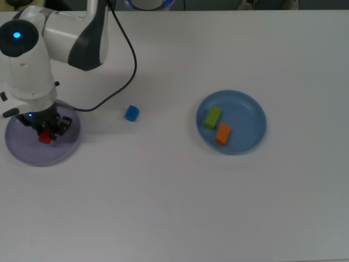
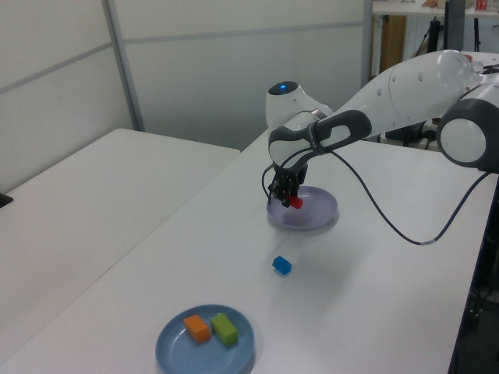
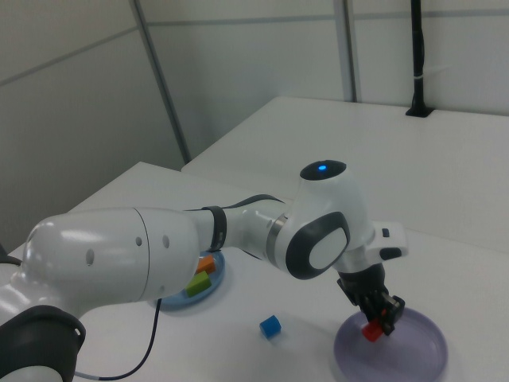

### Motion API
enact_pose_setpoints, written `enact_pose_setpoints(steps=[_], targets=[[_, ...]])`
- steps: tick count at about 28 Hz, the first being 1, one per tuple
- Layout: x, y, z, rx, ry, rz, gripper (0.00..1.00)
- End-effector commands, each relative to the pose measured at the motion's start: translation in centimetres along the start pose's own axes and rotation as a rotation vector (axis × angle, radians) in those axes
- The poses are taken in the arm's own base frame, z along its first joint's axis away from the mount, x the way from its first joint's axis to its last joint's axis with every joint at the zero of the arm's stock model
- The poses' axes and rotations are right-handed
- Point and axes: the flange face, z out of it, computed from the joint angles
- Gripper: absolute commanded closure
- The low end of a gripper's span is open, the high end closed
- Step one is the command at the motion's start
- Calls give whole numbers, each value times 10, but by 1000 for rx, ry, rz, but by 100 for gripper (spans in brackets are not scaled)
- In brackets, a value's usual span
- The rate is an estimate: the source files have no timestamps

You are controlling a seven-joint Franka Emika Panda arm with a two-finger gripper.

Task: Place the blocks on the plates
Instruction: 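Carry the red block to the lavender plate and release it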

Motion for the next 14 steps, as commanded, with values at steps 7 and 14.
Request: enact_pose_setpoints(steps=[7,14], targets=[[-2,-17,35,17,-37,-56,52],[1,-9,15,59,-10,-1,9]])
